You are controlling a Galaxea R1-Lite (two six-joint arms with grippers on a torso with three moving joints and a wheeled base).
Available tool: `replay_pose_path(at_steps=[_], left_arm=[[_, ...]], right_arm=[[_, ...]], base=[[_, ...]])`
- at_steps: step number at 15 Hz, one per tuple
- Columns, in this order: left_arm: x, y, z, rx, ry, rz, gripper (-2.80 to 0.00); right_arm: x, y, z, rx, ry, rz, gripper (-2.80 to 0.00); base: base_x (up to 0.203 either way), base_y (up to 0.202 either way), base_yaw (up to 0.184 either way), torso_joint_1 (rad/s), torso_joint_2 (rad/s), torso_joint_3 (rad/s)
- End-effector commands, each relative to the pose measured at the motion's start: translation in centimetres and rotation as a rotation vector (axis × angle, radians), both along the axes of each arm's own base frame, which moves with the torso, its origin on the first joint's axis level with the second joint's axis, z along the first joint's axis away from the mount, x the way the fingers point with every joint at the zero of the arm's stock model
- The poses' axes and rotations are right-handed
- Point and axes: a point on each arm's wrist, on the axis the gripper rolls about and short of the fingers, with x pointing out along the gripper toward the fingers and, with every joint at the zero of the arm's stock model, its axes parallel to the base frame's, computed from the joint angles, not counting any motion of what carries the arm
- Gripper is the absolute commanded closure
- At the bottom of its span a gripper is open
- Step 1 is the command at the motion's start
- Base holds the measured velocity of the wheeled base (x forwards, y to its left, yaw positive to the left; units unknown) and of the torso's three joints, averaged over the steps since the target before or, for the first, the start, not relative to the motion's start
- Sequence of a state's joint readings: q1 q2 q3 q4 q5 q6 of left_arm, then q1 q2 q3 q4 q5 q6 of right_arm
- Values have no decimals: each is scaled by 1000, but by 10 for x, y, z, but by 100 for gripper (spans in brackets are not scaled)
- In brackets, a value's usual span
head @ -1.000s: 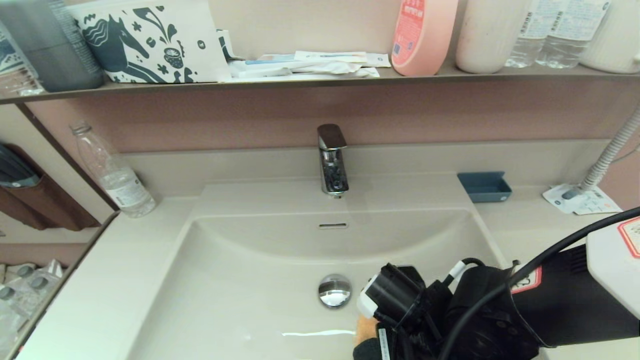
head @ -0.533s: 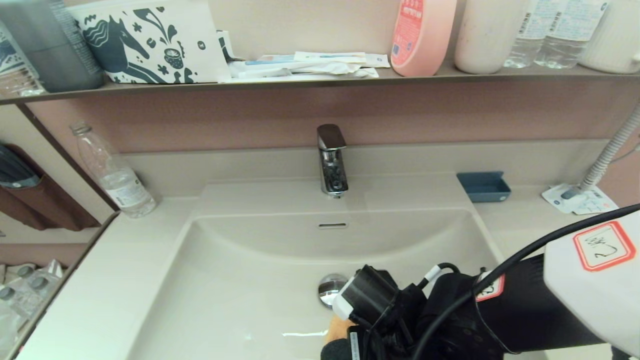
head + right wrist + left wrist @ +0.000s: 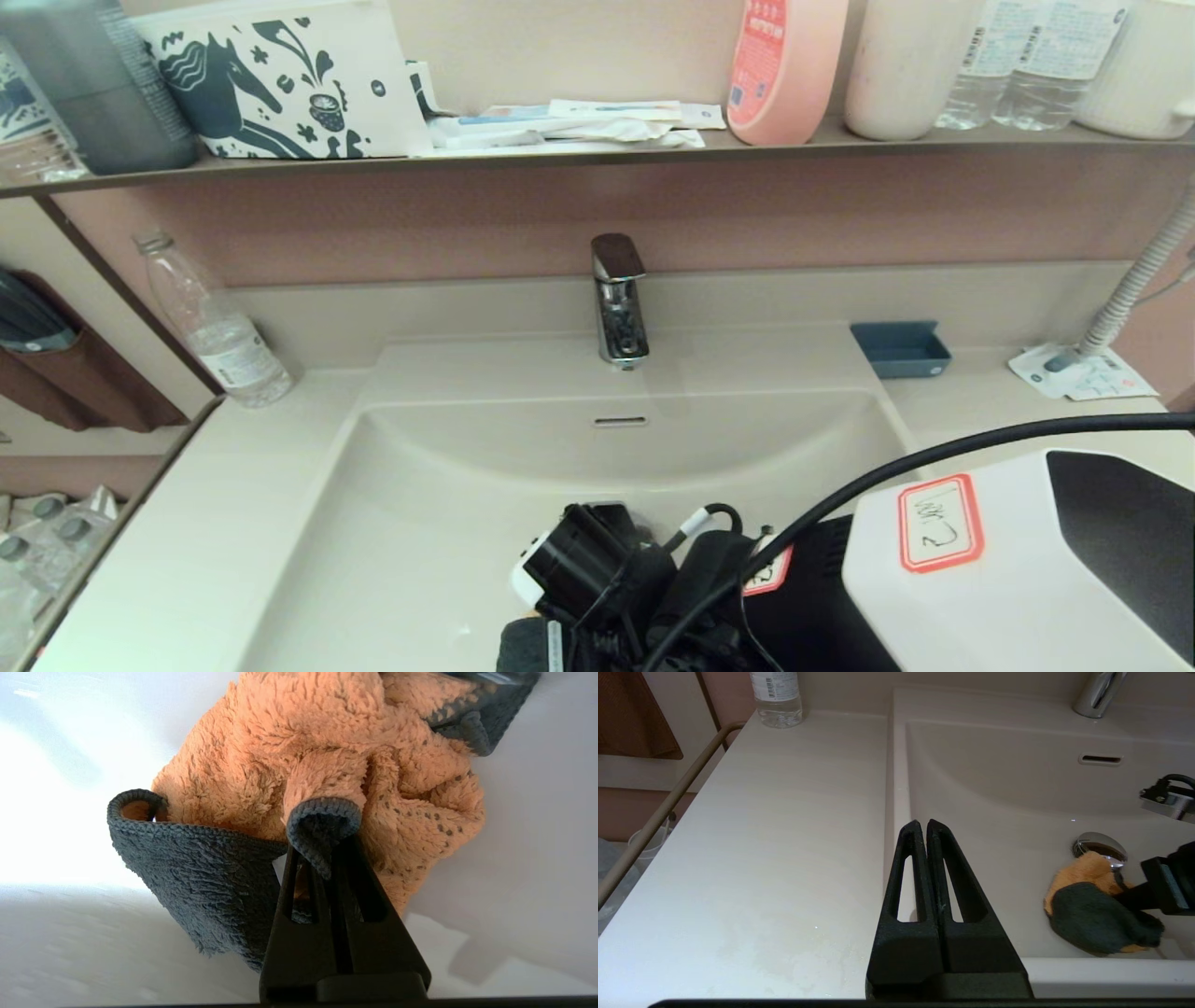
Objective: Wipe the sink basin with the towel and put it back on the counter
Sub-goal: Wipe the sink
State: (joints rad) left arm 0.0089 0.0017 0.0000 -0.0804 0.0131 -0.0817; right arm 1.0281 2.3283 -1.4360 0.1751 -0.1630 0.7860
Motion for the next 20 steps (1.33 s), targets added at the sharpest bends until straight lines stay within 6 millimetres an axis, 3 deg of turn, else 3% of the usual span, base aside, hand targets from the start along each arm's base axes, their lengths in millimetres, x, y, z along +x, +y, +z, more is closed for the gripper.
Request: replay_pose_path(at_steps=[1,7,11,15,20], left_arm=[[0,0,0,-1,0,1,0],[0,0,0,-1,0,1,0],[0,0,0,-1,0,1,0],[0,0,0,-1,-1,1,0],[0,0,0,-1,0,1,0]], right_arm=[[3,14,-19,-12,10,7,0],[28,44,-26,46,-81,-27,0],[63,58,-42,25,-209,-65,0],[97,37,-45,-52,-290,-147,0],[110,8,-47,-177,-306,-243,0]], base=[[0,0,0,0,0,0],[0,0,0,0,0,0],[0,0,0,0,0,0],[0,0,0,0,0,0],[0,0,0,0,0,0]])
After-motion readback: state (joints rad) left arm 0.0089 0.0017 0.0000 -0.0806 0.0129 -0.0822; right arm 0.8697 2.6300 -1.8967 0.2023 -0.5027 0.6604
